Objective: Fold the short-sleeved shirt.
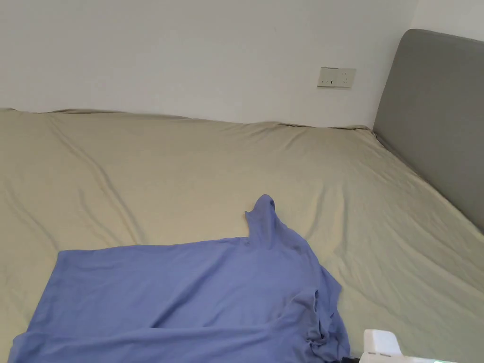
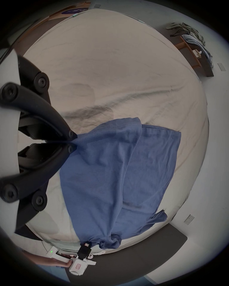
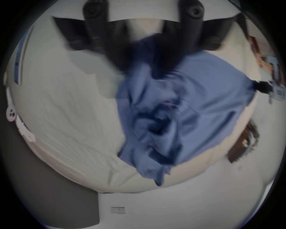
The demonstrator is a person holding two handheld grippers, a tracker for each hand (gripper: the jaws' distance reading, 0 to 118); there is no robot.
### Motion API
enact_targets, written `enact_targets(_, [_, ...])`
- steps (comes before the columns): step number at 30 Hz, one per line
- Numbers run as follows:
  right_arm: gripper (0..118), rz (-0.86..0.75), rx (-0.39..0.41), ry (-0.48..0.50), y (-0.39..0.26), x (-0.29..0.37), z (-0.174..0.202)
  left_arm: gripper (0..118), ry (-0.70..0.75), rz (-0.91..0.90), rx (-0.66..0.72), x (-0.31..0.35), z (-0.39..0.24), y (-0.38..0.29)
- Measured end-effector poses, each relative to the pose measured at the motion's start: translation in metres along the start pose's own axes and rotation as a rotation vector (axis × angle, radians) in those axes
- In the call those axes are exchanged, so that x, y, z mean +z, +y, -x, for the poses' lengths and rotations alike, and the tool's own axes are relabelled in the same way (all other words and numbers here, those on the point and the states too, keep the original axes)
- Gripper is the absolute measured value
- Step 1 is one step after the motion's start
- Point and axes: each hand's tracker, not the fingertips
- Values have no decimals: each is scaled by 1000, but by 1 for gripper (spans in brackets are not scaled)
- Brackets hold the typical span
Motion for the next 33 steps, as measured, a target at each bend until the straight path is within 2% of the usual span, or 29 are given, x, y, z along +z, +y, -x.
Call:
enact_targets(1, [16, -31, -13, -12, 0, 10, 0, 1, -5, -6, 6, 5, 2, 0])
enact_targets(3, [16, -41, 69, -27, 3, 34, 4, 1, -23, -35, 23, 19, 5, -3])
enact_targets(6, [16, -112, 46, 16, -4, 80, 10, 1, -86, -95, 53, 52, 12, -15])
enact_targets(10, [16, -136, 100, -51, -28, 136, 16, 1, -98, -137, 47, 90, 19, -49])
enact_targets(12, [16, -115, 86, -52, -48, 150, 13, 1, -95, -133, 60, 96, 24, -71])
enact_targets(16, [16, 1, 54, -107, -97, 131, 2, 1, -84, -43, 79, 69, 32, -121])
enact_targets(17, [16, 38, 23, -106, -108, 117, -3, 1, -73, -1, 102, 56, 33, -132])
enact_targets(21, [17, 81, 17, -139, -131, 84, -15, 3, -52, 36, 112, 22, 39, -154])
enact_targets(22, [23, 67, 19, -142, -132, 85, -14, 14, -63, 16, 127, 21, 41, -155])
enact_targets(23, [38, 26, 55, -162, -126, 94, -7, 37, -38, -30, 117, 27, 38, -152])
enact_targets(24, [72, -9, 114, -193, -119, 105, 2, 76, 15, -76, 65, 38, 34, -149])
enact_targets(25, [99, -51, 164, -228, -111, 121, 9, 97, 55, -167, -41, 54, 28, -147])
enact_targets(26, [118, -105, 205, -259, -101, 137, 18, 112, 61, -264, -101, 74, 22, -144])
enact_targets(27, [118, -188, 241, -278, -90, 155, 28, 118, 62, -385, -119, 97, 15, -137])
enact_targets(30, [117, -483, 290, -236, -63, 211, 67, 118, 17, -675, -131, 158, -9, -117])
enact_targets(33, [118, -776, 315, -213, -49, 232, 97, 118, 23, -905, -157, 182, -38, -107])
